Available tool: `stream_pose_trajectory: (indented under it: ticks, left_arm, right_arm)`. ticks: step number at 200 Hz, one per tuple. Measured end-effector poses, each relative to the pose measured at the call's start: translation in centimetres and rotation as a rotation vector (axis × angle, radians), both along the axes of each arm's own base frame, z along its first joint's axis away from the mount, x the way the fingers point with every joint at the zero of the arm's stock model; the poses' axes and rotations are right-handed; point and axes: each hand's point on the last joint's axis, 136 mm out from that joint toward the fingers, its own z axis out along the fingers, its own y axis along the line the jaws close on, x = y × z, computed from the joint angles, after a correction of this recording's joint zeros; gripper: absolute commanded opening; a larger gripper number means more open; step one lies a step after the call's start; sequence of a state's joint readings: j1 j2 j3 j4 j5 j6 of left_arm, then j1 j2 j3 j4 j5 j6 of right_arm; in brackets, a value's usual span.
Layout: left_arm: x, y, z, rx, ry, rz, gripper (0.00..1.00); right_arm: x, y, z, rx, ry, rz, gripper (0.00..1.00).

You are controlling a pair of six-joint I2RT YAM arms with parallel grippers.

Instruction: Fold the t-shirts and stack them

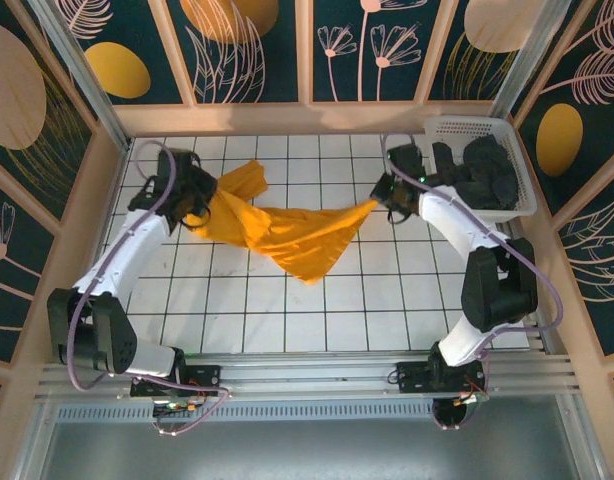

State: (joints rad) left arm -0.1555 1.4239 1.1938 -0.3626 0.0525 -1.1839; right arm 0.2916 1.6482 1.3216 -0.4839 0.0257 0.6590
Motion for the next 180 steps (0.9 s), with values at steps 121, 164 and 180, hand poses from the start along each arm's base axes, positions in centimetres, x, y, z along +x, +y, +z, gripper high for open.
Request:
stream_pose_trajectory:
  ticks: [121, 164, 180]
  left_arm:
    - [8.0, 5.4, 20.0, -0.002, -0.503, 0.002, 0.00]
    - [8.7, 5.2, 25.8, -0.005, -0.655, -0.043, 0.00]
    - [8.4, 5.1, 27.1, -0.006, -0.689, -0.051, 0.00]
  right_arm:
    - [10.5, -4.3, 25.2, 0.178, -0.572, -0.028, 0.00]
    - [10.6, -4.9, 28.5, 0.207, -0.662, 0.001, 0.00]
    - [10.6, -5.1, 29.3, 0.206, -0.691, 0.011, 0.00]
